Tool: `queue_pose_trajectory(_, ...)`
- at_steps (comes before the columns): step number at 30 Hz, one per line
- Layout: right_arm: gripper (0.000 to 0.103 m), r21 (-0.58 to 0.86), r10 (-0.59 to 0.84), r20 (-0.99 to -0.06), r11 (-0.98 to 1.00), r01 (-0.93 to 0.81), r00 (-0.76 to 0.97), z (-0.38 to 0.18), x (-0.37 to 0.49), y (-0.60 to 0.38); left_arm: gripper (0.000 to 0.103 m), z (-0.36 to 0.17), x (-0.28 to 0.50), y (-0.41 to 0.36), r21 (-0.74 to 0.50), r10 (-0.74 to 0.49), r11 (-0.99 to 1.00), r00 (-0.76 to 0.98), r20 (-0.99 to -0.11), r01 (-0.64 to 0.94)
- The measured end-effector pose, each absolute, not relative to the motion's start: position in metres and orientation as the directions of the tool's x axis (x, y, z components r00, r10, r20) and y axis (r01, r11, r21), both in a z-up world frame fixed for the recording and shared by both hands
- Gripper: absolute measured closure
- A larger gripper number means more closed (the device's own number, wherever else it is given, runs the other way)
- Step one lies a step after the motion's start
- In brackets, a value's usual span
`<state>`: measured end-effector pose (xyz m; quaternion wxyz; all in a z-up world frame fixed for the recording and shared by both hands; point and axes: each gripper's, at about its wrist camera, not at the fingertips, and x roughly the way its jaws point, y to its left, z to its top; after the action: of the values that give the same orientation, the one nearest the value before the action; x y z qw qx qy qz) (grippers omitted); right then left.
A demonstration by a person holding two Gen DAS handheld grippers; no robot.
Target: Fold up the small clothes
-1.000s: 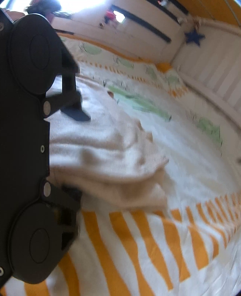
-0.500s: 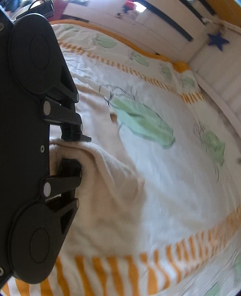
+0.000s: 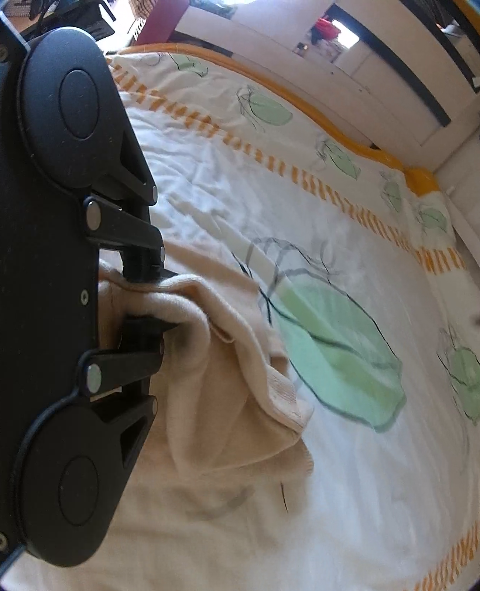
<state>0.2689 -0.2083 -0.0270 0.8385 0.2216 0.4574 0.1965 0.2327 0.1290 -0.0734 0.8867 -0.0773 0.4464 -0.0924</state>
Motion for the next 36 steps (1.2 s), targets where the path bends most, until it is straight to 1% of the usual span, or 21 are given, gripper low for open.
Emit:
queue_pose_trajectory(7, 0.077, 0.503, 0.510, -0.709, 0.850, -0.158, 0.487, -0.032, 0.271, -0.165, 0.022, -0.080, 0.228, 0.154, -0.241, -0.229, 0.969, 0.576, -0.785, 0.056)
queue_pose_trajectory(10, 0.076, 0.433, 0.466, -0.743, 0.882, -0.185, 0.481, -0.035, 0.270, -0.144, 0.022, -0.083, 0.228, 0.159, -0.255, -0.233, 0.966, 0.570, -0.788, 0.041)
queue_pose_trajectory(11, 0.073, 0.394, 0.442, -0.761, 0.897, -0.202, 0.475, -0.036, 0.270, -0.136, 0.022, -0.084, 0.229, 0.160, -0.258, -0.234, 0.965, 0.567, -0.790, 0.037)
queue_pose_trajectory(13, 0.058, 0.372, 0.438, -0.770, 0.899, -0.232, 0.464, -0.040, 0.269, -0.124, 0.022, -0.085, 0.229, 0.161, -0.264, -0.237, 0.964, 0.561, -0.793, 0.035)
queue_pose_trajectory(15, 0.055, 0.436, 0.516, -0.728, 0.856, -0.277, 0.451, -0.040, 0.267, -0.121, 0.022, -0.085, 0.230, 0.161, -0.266, -0.242, 0.963, 0.558, -0.794, 0.038)
queue_pose_trajectory(17, 0.055, 0.496, 0.593, -0.670, 0.805, -0.325, 0.447, -0.033, 0.262, -0.122, 0.022, -0.084, 0.230, 0.160, -0.263, -0.242, 0.964, 0.557, -0.794, 0.044)
queue_pose_trajectory(20, 0.055, 0.504, 0.614, -0.614, 0.789, -0.352, 0.496, -0.014, 0.254, -0.132, 0.022, -0.082, 0.232, 0.156, -0.252, -0.241, 0.966, 0.554, -0.797, 0.056)
queue_pose_trajectory(21, 0.052, 0.506, 0.613, -0.601, 0.789, -0.349, 0.514, -0.009, 0.252, -0.138, 0.022, -0.081, 0.233, 0.155, -0.250, -0.241, 0.966, 0.553, -0.798, 0.061)
queue_pose_trajectory(22, 0.045, 0.502, 0.603, -0.590, 0.795, -0.342, 0.537, -0.005, 0.249, -0.147, 0.022, -0.079, 0.234, 0.154, -0.247, -0.241, 0.967, 0.555, -0.796, 0.066)
queue_pose_trajectory(24, 0.038, 0.459, 0.561, -0.591, 0.825, -0.330, 0.580, 0.000, 0.242, -0.160, 0.022, -0.074, 0.236, 0.152, -0.243, -0.242, 0.967, 0.562, -0.791, 0.075)
queue_pose_trajectory(27, 0.038, 0.363, 0.484, -0.618, 0.875, -0.322, 0.619, -0.002, 0.223, -0.172, 0.022, -0.066, 0.244, 0.146, -0.241, -0.250, 0.966, 0.573, -0.781, 0.093)
queue_pose_trajectory(30, 0.035, 0.254, 0.437, -0.639, 0.897, -0.363, 0.633, -0.012, 0.196, -0.171, 0.022, -0.058, 0.255, 0.139, -0.248, -0.261, 0.963, 0.576, -0.775, 0.102)
queue_pose_trajectory(35, 0.028, 0.120, 0.437, -0.635, 0.870, -0.478, 0.637, -0.025, 0.155, -0.147, 0.022, -0.042, 0.273, 0.123, -0.279, -0.297, 0.952, 0.578, -0.760, 0.123)
queue_pose_trajectory(36, 0.025, 0.079, 0.431, -0.631, 0.863, -0.499, 0.645, -0.028, 0.149, -0.138, 0.022, -0.040, 0.276, 0.120, -0.284, -0.303, 0.951, 0.576, -0.759, 0.126)
